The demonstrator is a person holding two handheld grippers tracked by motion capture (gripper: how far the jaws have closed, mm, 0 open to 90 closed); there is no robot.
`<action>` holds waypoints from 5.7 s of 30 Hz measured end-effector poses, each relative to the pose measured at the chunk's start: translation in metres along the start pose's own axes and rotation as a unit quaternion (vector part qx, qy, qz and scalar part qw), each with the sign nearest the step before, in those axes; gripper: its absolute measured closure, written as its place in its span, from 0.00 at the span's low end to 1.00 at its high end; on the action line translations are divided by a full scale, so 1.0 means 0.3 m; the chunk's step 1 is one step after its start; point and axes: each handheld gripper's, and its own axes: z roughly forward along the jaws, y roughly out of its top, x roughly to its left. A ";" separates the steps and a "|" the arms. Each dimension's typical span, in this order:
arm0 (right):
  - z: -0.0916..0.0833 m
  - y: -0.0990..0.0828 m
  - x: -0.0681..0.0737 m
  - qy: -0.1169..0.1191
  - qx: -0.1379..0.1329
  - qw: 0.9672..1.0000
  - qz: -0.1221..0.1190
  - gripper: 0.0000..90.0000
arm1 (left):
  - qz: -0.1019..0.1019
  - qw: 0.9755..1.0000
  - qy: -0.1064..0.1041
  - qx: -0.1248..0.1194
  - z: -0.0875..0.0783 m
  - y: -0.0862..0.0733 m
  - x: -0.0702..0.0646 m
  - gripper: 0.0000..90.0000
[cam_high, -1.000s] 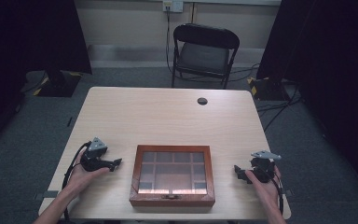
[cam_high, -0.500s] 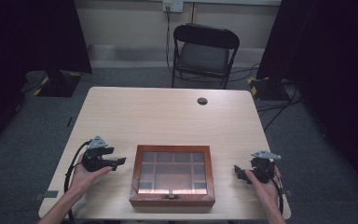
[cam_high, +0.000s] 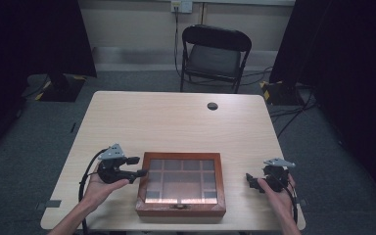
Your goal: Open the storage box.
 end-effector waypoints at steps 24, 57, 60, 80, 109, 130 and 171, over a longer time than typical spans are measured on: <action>0.000 0.000 0.000 -0.001 0.000 1.000 0.001 0.01 | 0.060 0.990 -0.126 0.024 0.148 0.121 -0.231 0.49; 0.000 0.000 0.002 -0.003 0.000 1.000 0.003 0.01 | 0.137 0.963 -0.209 0.100 0.199 0.076 -0.335 0.83; -0.001 -0.001 0.004 -0.004 0.000 1.000 0.003 0.01 | 0.134 0.961 -0.217 0.105 0.204 0.080 -0.327 0.83; -0.021 0.022 0.062 0.097 -0.009 0.995 -0.023 0.20 | 0.104 0.962 -0.230 0.106 0.187 0.108 -0.310 0.83; -0.099 0.053 0.209 0.276 -0.045 0.954 -0.110 0.28 | 0.086 0.961 -0.238 0.114 0.166 0.166 -0.300 0.83; -0.099 0.057 0.276 0.301 -0.046 0.940 -0.155 0.24 | 0.071 0.962 -0.245 0.095 0.131 0.185 -0.273 0.70; -0.166 0.161 0.237 0.268 -0.118 0.948 -0.123 0.25 | 0.066 0.978 -0.197 0.002 -0.044 0.199 -0.171 0.30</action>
